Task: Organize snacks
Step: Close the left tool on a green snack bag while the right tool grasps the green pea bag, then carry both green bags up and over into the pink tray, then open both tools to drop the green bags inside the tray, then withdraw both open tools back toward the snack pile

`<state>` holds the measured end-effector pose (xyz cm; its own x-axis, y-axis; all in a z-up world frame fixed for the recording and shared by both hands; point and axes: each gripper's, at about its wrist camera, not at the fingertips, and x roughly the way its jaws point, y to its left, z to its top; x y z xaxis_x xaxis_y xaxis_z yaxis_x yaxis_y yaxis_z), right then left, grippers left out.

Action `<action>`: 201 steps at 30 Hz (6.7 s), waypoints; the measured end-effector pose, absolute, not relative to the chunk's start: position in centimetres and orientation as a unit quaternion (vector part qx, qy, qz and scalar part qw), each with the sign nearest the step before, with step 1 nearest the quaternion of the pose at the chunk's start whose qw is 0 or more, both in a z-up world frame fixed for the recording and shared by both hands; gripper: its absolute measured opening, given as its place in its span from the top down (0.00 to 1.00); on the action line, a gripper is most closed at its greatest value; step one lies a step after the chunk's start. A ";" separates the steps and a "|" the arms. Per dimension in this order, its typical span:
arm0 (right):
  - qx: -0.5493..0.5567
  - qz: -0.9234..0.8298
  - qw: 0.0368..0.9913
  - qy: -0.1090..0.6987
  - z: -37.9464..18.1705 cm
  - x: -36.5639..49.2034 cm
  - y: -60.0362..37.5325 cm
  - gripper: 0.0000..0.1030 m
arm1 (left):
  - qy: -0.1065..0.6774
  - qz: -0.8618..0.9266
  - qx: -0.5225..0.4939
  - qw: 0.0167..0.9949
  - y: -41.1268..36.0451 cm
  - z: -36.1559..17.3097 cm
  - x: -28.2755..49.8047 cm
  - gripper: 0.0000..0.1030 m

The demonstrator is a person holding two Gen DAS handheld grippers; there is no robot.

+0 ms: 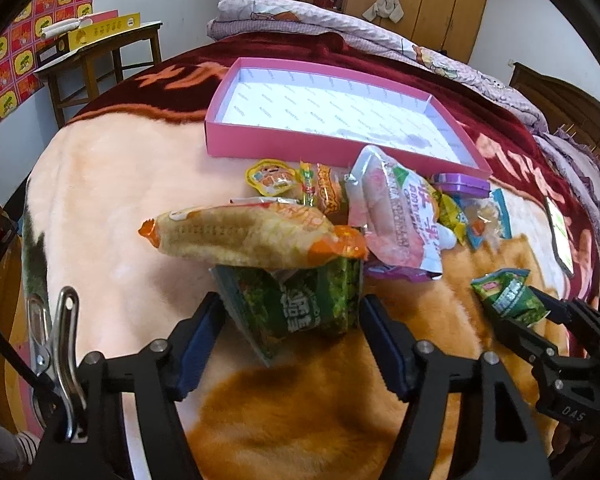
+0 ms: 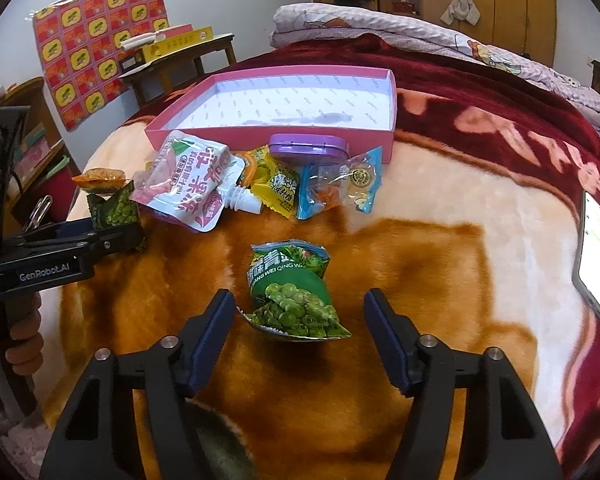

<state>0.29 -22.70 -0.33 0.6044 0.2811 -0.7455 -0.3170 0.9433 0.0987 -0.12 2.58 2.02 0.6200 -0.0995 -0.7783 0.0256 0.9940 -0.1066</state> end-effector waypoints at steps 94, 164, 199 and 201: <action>-0.037 0.175 0.924 0.337 9.6 10.2 -21.9 0.62 | 0.369 -0.063 0.039 0.926 1.0 11.7 9.2 0.54; -0.048 0.169 0.925 0.336 7.5 18.0 -20.6 0.41 | 0.396 -0.045 0.036 0.916 2.1 8.6 17.8 0.44; -0.017 0.195 0.907 0.373 5.8 8.0 -21.8 0.41 | 0.415 -0.032 0.004 0.909 4.3 8.6 6.2 0.44; -0.014 0.193 0.906 0.376 5.5 7.6 -22.0 0.41 | 0.417 -0.031 -0.002 0.908 4.4 8.4 5.7 0.44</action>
<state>7.60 -22.03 5.48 0.6433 0.3392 -0.6864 -0.3605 0.9251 0.1193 5.72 4.42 8.43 0.6498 -0.0585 -0.7578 0.0551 0.9980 -0.0298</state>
